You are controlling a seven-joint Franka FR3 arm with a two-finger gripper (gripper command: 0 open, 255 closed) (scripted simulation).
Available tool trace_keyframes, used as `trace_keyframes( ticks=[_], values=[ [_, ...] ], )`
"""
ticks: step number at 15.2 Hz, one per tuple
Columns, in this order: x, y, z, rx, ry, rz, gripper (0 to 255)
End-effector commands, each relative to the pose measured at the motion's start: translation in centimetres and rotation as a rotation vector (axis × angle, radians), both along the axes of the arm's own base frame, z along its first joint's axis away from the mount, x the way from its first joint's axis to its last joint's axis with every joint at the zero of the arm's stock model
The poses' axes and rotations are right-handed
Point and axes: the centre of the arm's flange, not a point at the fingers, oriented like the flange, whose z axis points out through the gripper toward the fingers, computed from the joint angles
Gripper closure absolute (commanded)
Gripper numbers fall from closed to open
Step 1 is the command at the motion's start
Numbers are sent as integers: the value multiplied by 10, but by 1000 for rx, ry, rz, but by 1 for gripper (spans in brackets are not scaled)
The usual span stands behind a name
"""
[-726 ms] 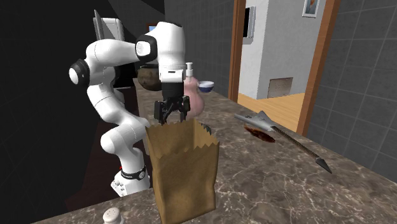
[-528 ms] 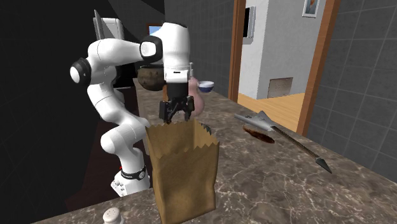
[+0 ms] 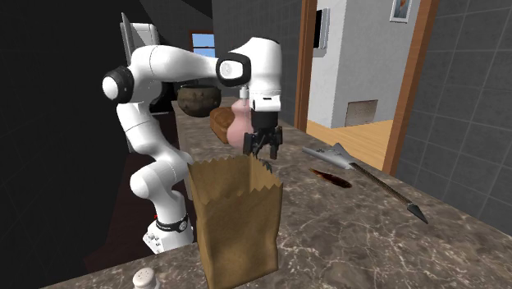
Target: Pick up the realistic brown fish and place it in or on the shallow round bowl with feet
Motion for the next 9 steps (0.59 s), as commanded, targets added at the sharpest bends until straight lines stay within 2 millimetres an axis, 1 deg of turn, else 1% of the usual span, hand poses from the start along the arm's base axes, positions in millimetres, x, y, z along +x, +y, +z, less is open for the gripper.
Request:
trace_keyframes(
  ticks=[1,9],
  values=[
    [16,18,-3,6,0,-12,0],
    [89,90,-17,26,2,-54,0]
  ],
)
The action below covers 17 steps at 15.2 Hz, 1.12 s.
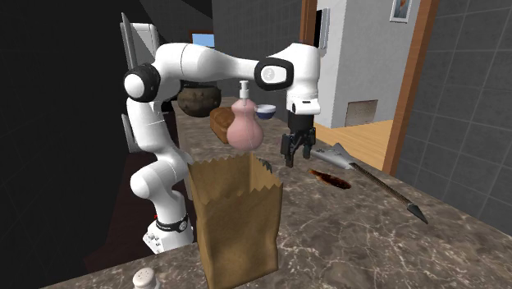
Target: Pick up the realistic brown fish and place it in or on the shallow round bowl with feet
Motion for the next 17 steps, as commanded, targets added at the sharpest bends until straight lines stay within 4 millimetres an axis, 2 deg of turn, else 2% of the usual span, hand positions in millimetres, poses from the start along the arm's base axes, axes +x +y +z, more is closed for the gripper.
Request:
trace_keyframes(
  ticks=[1,9,17],
  values=[
    [18,21,-6,7,1,-12,0],
    [90,86,-18,26,2,-52,0],
    [91,85,-58,26,2,-52,0]
  ],
)
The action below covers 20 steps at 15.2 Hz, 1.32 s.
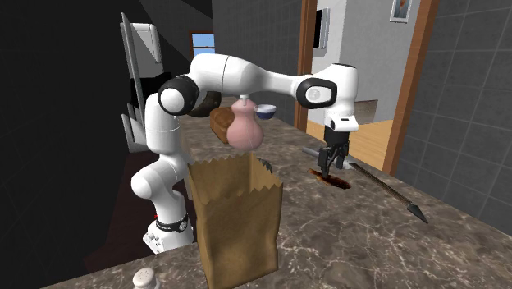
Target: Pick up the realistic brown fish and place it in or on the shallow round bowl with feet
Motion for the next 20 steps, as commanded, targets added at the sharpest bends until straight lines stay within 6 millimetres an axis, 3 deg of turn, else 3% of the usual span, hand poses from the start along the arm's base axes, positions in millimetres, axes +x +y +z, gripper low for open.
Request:
trace_keyframes(
  ticks=[1,7,8,16,20],
  values=[
    [0,-1,-4,0,0,0,0],
    [0,-1,-4,0,0,0,0],
    [0,-1,-4,0,0,0,255],
    [2,-2,-6,0,0,0,255],
    [0,-1,12,0,0,0,255]
  ],
)
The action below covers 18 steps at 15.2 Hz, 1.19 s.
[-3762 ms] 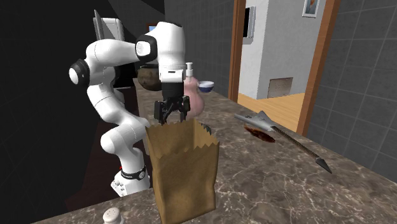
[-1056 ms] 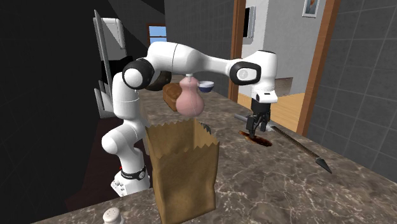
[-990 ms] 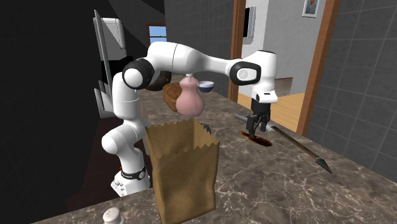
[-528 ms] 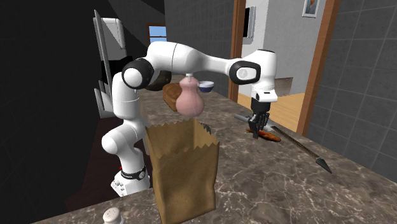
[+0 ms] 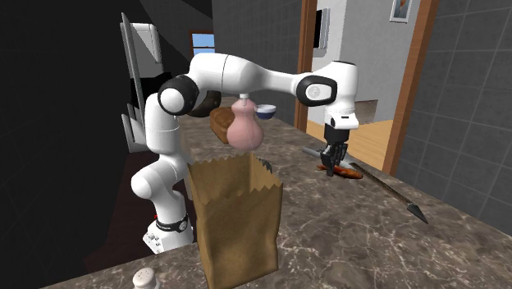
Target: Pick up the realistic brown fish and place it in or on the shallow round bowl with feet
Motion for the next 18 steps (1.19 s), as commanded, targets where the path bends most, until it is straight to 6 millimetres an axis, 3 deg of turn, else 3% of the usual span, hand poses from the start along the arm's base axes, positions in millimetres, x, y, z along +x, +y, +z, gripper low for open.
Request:
trace_keyframes(
  ticks=[1,18],
  values=[
    [0,-1,10,0,1,0,255],
    [0,-1,100,0,1,0,255]
  ],
)
